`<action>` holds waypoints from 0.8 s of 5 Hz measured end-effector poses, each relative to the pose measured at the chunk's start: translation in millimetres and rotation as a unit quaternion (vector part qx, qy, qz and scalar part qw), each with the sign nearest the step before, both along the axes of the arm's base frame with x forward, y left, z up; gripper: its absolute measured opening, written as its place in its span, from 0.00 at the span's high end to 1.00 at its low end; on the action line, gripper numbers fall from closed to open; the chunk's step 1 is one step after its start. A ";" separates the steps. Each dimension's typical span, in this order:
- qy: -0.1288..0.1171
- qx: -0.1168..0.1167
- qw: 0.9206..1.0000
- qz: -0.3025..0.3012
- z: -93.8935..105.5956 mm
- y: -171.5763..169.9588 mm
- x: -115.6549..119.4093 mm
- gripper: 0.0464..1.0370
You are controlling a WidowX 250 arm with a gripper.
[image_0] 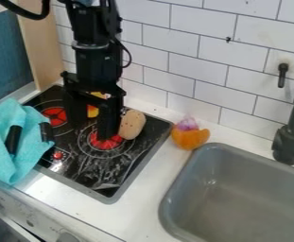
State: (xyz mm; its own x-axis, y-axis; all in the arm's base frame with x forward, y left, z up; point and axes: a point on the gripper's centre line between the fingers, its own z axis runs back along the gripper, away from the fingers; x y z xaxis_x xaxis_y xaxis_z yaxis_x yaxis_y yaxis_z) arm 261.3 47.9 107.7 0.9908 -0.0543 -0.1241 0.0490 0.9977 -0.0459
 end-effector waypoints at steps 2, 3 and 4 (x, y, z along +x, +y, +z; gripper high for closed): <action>-0.019 -0.014 1.000 0.007 -4.5 -26.4 13.5 0.04; -0.046 -0.034 0.998 0.005 6.2 -40.7 27.4 0.04; -0.054 -0.066 0.996 0.026 2.1 -50.6 41.0 0.04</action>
State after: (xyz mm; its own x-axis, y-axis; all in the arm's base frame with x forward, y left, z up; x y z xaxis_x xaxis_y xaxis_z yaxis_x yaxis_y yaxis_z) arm 302.3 -2.7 109.8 0.9999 -0.0105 -0.0109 0.0084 0.9848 -0.1733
